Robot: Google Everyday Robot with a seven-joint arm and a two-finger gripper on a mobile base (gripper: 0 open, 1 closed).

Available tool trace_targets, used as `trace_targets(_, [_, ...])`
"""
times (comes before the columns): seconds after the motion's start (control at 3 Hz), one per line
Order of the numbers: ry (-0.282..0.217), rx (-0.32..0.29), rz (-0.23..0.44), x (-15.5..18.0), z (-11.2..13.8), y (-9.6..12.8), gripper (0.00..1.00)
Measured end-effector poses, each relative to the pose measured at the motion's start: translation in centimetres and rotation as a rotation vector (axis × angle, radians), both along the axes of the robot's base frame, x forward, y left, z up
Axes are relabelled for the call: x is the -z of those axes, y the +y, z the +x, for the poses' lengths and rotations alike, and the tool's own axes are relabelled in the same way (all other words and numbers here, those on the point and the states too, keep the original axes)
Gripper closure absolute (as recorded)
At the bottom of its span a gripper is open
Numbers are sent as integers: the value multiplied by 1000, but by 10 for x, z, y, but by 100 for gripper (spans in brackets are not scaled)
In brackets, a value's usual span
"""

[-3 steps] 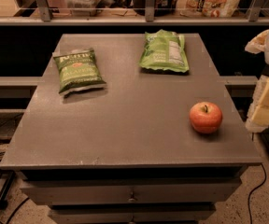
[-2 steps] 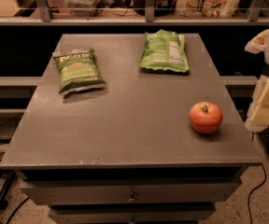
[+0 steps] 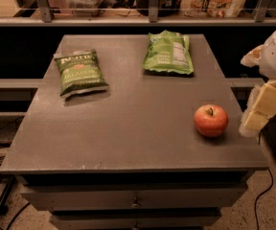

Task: Pick apple

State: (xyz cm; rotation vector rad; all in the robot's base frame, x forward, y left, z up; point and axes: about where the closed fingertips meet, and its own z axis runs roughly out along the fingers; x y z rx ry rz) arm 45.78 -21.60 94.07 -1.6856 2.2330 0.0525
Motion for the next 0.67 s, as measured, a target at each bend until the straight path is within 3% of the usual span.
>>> trace_targets(0.67, [69, 1, 78, 49, 3, 15, 0])
